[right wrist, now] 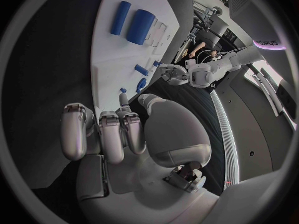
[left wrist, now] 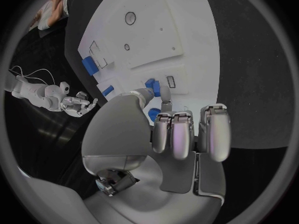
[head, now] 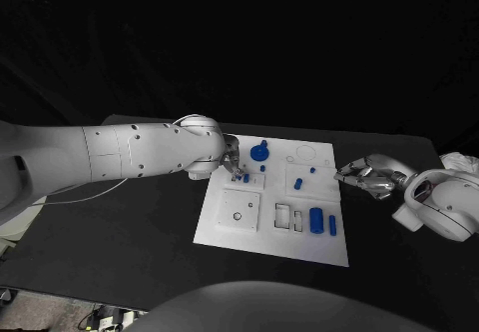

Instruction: Assemble the parts on the task board

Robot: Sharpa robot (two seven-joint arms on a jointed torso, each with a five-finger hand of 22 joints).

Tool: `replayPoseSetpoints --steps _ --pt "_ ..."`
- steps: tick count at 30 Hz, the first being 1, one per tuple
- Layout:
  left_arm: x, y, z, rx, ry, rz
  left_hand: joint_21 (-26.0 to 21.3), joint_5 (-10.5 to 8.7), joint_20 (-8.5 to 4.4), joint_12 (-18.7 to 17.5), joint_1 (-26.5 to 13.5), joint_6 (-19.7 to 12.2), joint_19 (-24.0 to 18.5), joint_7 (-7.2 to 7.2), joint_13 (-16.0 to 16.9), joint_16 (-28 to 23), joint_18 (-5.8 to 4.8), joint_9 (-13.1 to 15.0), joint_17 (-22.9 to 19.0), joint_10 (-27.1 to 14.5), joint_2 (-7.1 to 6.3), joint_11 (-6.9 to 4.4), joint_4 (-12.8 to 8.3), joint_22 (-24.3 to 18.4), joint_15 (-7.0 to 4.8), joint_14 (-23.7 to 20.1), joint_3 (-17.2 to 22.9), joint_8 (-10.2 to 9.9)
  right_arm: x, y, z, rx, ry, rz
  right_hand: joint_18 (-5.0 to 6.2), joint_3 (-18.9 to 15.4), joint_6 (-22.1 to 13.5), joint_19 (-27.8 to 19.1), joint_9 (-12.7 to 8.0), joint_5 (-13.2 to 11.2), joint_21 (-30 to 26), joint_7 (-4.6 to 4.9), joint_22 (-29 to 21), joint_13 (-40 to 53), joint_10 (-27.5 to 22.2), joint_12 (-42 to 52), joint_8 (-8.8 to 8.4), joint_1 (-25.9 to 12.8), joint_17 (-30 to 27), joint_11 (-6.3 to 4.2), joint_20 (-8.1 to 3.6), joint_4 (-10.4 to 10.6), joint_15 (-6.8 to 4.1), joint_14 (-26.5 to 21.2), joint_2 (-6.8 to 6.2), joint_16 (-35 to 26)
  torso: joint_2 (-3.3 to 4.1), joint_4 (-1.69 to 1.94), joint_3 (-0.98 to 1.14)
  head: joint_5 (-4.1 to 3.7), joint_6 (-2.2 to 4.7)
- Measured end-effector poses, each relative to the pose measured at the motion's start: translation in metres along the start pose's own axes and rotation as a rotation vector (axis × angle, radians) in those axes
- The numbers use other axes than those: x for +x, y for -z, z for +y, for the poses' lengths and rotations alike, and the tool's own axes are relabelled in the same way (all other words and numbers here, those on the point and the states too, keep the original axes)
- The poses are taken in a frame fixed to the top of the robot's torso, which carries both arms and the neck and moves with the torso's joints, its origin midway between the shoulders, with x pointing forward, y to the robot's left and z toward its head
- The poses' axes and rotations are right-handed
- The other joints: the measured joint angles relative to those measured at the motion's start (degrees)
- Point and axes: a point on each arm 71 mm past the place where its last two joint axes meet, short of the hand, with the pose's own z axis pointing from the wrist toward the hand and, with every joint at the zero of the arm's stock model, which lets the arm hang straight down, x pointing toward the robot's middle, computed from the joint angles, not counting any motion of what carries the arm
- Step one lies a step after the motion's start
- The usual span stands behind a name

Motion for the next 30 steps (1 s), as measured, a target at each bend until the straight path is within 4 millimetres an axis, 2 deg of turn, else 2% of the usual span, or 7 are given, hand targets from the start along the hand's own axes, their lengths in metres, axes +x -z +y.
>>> replayPoseSetpoints --steps 15,30 --pt "0.004 -0.001 0.005 -0.031 -0.027 -0.002 -0.21 0.08 0.0 0.0 -0.85 0.01 0.0 0.01 0.0 0.0 0.0 0.08 -0.01 0.0 0.39 0.0 0.14 0.0 0.0 0.0 0.17 -0.15 0.0 0.001 -0.001 0.003 -0.001 -0.001 0.0 0.0 0.0 0.0 0.04 0.23 0.0 0.0 -0.01 0.0 0.0 0.0 -0.22 0.22 -0.01 0.0 0.0 0.0 0.0 0.0 -0.22 0.0 0.0 -0.03 0.03 0.19 0.0" --pt "0.002 0.002 0.014 -0.067 -0.032 -0.046 -0.44 0.25 0.0 0.0 -1.52 0.1 0.0 0.1 0.0 0.0 0.0 0.16 -0.02 0.0 0.18 0.0 0.33 0.0 0.0 0.0 0.3 -0.15 0.001 0.0 -0.002 0.005 -0.002 0.001 0.0 0.0 0.0 0.0 0.03 0.22 0.0 0.0 -0.01 0.0 0.0 0.0 -0.22 0.22 -0.02 0.0 0.0 0.0 0.21 -0.21 -0.22 0.0 -0.04 0.0 0.01 0.49 0.0"
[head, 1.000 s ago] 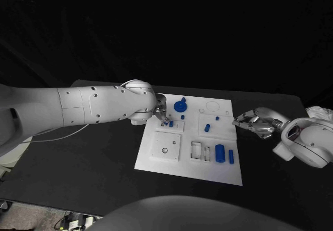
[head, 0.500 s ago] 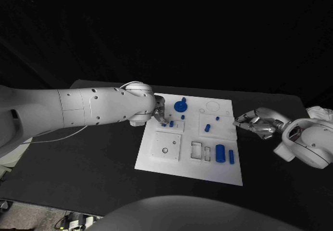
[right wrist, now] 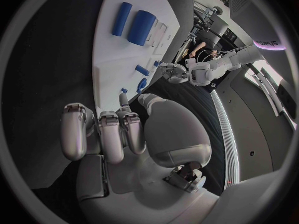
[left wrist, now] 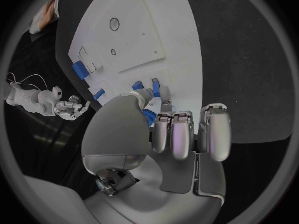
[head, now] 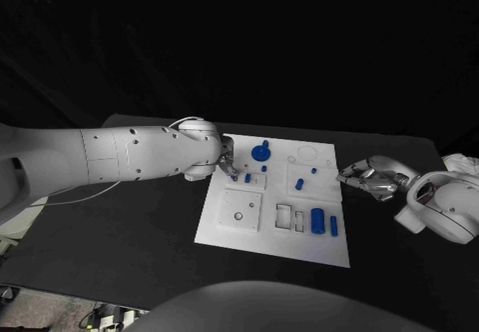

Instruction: Assemble the parts on the task board

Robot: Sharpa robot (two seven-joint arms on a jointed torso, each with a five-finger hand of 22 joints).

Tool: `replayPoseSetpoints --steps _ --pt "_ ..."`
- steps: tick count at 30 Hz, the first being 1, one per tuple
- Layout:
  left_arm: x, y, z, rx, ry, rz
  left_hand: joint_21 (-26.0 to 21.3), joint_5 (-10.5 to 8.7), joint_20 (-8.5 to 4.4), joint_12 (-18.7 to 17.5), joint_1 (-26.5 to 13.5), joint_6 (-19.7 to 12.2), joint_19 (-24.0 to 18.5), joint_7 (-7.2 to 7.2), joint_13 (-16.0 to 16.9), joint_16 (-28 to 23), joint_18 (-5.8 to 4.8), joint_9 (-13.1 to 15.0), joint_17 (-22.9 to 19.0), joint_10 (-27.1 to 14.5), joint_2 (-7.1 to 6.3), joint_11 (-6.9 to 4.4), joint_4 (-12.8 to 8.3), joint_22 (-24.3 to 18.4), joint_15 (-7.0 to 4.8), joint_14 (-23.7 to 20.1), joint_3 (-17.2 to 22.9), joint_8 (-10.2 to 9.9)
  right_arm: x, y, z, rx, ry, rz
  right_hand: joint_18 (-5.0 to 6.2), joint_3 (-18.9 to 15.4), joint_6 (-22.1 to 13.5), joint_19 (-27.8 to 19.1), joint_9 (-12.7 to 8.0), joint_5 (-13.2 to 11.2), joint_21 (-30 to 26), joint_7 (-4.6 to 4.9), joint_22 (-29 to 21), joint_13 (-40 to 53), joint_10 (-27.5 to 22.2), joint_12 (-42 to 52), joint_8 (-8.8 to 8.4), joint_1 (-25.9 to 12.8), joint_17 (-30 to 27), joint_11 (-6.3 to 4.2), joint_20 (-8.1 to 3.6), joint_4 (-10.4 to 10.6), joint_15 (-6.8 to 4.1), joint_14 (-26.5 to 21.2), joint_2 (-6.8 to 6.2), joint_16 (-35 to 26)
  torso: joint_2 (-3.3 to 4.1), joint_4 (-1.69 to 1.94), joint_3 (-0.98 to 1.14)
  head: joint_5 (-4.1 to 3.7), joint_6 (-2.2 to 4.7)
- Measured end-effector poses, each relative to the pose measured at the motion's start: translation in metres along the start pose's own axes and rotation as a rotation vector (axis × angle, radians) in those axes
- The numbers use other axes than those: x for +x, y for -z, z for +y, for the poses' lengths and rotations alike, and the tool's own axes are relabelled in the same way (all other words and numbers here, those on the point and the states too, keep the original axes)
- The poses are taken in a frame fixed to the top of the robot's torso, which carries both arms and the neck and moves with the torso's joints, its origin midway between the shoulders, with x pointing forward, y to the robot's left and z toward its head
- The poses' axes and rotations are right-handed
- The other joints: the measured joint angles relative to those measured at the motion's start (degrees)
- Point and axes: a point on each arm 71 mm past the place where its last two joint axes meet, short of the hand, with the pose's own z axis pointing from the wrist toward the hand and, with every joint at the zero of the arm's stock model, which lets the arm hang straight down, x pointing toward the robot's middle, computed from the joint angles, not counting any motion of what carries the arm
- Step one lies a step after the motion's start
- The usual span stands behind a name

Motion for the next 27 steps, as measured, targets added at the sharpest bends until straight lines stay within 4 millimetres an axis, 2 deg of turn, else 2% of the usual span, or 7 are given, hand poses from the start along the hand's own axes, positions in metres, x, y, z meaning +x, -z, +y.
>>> replayPoseSetpoints --steps 18,27 --pt "0.0022 -0.0006 -0.0059 0.008 0.008 -0.019 0.0 -0.01 0.0 0.0 -0.08 0.01 0.0 0.01 0.0 0.0 0.0 0.04 -0.01 0.0 -0.08 0.0 0.02 0.0 0.0 0.0 -0.02 -0.01 0.0014 -0.0004 -0.0012 0.003 -0.001 0.003 0.0 0.16 0.0 0.0 -0.01 0.0 0.0 0.0 0.04 0.0 0.0 0.0 0.0 0.0 -0.01 0.0 0.0 -0.16 0.0 0.0 0.0 0.0 0.04 -0.06 0.01 0.19 0.0" --pt "0.0041 0.0002 -0.0072 0.006 0.011 -0.022 0.0 -0.01 0.0 0.0 -0.92 0.01 0.0 0.01 0.0 0.0 0.0 0.11 -0.02 0.0 0.31 0.0 0.03 0.0 0.0 0.0 -0.04 0.03 0.0017 -0.0003 -0.0021 0.004 -0.002 0.003 0.0 0.16 0.0 -0.3 -0.01 -0.01 -0.29 0.0 0.04 0.0 0.0 0.0 0.0 0.0 -0.01 0.0 -0.12 -0.16 0.0 0.0 0.0 0.0 0.03 -0.07 0.03 0.19 0.0"
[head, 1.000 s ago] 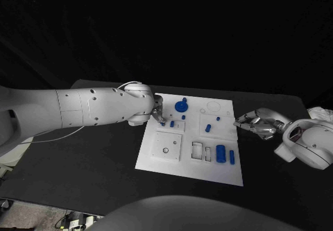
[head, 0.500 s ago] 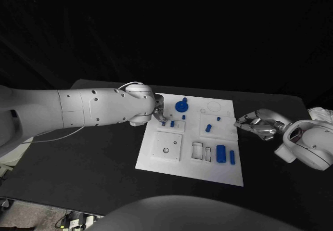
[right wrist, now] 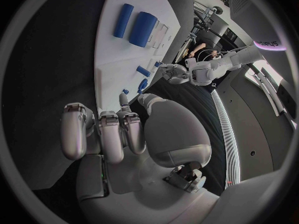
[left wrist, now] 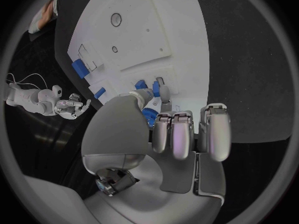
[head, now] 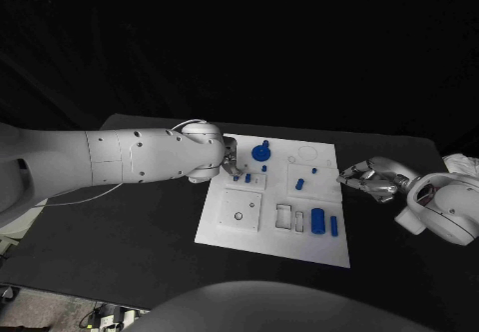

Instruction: Assemble the parts on the task board

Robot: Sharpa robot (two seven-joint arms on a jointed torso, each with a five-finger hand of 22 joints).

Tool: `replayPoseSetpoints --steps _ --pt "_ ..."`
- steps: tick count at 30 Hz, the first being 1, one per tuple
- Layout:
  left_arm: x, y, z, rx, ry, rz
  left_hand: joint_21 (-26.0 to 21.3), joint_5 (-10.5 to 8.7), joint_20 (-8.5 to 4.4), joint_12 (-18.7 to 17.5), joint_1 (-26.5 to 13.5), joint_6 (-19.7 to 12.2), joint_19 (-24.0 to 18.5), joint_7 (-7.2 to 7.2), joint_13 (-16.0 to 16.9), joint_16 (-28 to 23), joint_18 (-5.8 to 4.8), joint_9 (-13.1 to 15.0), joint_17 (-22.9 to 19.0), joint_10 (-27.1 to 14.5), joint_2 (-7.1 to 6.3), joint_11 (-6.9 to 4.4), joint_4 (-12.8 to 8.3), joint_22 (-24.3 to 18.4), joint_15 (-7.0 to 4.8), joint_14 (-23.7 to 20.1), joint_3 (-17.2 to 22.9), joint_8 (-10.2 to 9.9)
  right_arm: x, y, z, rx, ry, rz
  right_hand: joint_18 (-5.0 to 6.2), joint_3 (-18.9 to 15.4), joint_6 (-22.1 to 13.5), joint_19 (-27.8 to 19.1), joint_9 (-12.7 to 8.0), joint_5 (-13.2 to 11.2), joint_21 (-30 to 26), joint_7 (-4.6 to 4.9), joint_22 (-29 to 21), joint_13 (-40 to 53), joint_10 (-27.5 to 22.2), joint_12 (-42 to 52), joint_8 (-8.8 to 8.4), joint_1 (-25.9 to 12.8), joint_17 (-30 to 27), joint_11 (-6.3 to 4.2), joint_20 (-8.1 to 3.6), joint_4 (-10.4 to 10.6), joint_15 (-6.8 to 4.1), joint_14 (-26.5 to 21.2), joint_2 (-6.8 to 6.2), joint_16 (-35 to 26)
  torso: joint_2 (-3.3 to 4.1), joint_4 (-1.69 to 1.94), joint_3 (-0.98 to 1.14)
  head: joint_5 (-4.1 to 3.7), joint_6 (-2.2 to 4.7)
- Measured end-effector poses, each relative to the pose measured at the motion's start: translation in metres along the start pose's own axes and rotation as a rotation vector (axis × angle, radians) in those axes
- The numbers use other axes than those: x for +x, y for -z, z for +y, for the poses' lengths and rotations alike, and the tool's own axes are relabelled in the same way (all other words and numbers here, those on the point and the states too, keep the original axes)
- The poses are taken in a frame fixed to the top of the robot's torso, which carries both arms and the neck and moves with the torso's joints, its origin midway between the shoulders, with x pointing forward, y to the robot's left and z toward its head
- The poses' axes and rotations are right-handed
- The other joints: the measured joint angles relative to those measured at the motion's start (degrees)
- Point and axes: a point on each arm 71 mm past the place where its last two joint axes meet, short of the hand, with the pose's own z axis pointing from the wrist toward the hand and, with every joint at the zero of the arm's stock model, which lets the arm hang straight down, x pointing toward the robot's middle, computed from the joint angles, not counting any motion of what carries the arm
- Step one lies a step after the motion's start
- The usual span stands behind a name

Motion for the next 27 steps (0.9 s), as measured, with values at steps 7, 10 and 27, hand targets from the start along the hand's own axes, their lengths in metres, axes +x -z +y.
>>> replayPoseSetpoints --steps 7,10,27 --pt "0.0012 0.003 0.0009 -0.003 -0.001 -0.014 0.0 0.0 0.0 0.0 -0.35 0.0 0.0 0.0 0.0 0.0 0.0 0.01 0.0 0.0 0.35 0.0 0.05 0.0 0.0 0.0 -0.05 0.21 0.0011 0.0001 -0.0016 0.003 -0.001 0.001 0.0 0.0 0.0 -0.11 0.0 0.0 0.01 0.0 0.0 0.0 0.0 0.0 0.0 0.0 0.0 0.0 0.12 0.0 0.0 0.0 0.0 0.0 -0.04 0.04 0.0 0.11 0.0" --pt "0.0013 0.0048 0.0024 -0.003 -0.004 -0.027 0.0 0.0 0.0 0.0 -0.63 0.0 0.0 0.0 0.0 0.0 0.0 0.01 0.0 0.0 0.36 0.0 0.05 0.0 0.0 0.0 -0.05 0.21 0.0012 0.0002 -0.002 0.004 -0.002 0.001 0.0 0.0 0.0 -0.11 0.05 0.24 0.01 0.0 -0.01 0.0 0.16 0.0 0.0 0.0 0.0 0.16 0.12 0.0 0.0 0.0 0.0 0.0 -0.04 0.04 0.02 0.15 0.0" --pt "0.007 0.0057 0.0021 0.0 0.006 -0.058 0.0 -0.11 0.0 0.0 -1.03 0.52 0.0 -0.52 0.0 0.0 0.0 0.05 -0.01 0.0 0.13 0.0 0.07 0.0 -0.21 -0.21 -0.07 0.19 0.0031 -0.0013 -0.0026 0.005 -0.003 0.004 0.0 0.16 0.0 -0.11 0.05 0.45 -0.21 0.0 -0.02 0.0 0.16 0.0 0.0 0.23 0.04 0.16 0.12 -0.16 0.21 0.21 -0.23 0.0 -0.1 0.07 -0.03 0.75 0.0"
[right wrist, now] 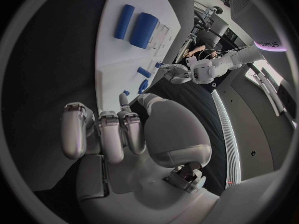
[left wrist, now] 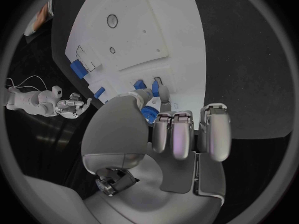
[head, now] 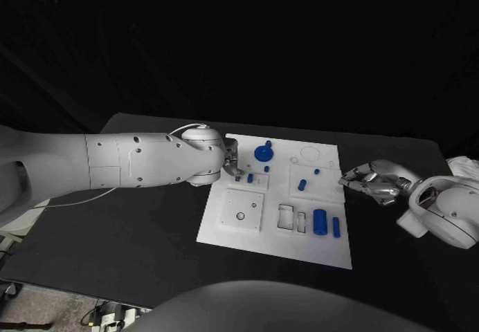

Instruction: Assemble the parts on the task board

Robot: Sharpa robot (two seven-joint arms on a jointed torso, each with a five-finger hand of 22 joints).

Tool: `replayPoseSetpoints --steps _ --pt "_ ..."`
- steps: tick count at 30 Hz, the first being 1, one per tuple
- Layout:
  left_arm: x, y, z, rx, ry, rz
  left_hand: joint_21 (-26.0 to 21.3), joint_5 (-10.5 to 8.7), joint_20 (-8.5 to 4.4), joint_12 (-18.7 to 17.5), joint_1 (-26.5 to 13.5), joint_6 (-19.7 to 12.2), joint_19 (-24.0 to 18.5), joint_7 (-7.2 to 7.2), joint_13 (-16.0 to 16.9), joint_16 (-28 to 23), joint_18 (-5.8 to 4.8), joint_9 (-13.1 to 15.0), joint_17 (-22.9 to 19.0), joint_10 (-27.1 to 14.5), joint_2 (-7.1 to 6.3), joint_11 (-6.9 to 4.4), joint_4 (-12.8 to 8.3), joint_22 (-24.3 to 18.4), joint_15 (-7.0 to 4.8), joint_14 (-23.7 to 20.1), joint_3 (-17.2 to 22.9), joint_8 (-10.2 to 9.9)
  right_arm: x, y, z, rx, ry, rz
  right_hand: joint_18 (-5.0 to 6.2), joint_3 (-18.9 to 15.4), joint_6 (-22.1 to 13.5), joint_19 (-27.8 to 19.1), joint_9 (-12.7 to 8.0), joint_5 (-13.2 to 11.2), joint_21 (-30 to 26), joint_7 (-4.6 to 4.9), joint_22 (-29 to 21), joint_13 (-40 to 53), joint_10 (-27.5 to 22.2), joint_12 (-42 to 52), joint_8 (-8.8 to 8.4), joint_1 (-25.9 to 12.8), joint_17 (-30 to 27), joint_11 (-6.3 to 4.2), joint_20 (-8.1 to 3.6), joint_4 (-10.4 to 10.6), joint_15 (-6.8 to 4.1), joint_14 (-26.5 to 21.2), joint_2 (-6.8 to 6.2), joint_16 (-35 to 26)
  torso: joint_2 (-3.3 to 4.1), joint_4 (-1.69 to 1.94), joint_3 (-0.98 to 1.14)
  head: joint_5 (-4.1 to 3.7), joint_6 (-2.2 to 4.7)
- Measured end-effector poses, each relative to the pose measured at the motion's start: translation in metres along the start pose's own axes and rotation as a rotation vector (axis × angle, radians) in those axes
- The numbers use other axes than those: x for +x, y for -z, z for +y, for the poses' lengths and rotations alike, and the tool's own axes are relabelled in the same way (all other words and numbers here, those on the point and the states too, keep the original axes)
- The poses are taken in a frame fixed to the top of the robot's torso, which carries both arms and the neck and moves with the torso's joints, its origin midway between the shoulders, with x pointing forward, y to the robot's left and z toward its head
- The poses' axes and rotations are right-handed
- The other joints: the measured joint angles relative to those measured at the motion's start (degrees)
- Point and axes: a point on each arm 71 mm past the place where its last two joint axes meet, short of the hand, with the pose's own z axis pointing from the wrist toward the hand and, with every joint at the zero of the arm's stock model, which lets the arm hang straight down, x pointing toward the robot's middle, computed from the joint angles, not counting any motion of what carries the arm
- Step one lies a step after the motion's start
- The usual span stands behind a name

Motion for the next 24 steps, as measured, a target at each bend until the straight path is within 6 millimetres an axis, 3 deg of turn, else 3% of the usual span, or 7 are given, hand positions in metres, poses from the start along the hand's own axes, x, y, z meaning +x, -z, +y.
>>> replayPoseSetpoints --steps 24 --pt "0.0005 -0.0037 0.0019 -0.012 0.007 -0.005 0.0 -0.06 0.0 0.0 -0.45 0.2 0.0 -0.2 0.0 0.0 0.0 0.01 0.04 0.0 0.15 0.0 0.15 0.05 0.0 0.0 -0.15 0.18 0.0013 0.0001 -0.0015 0.003 -0.002 0.002 0.0 0.24 0.0 0.0 0.04 0.0 0.0 0.0 -0.01 0.0 0.0 0.0 0.0 0.0 -0.01 0.0 0.0 -0.24 0.0 0.0 0.0 0.0 0.13 -0.06 0.01 0.23 0.0"
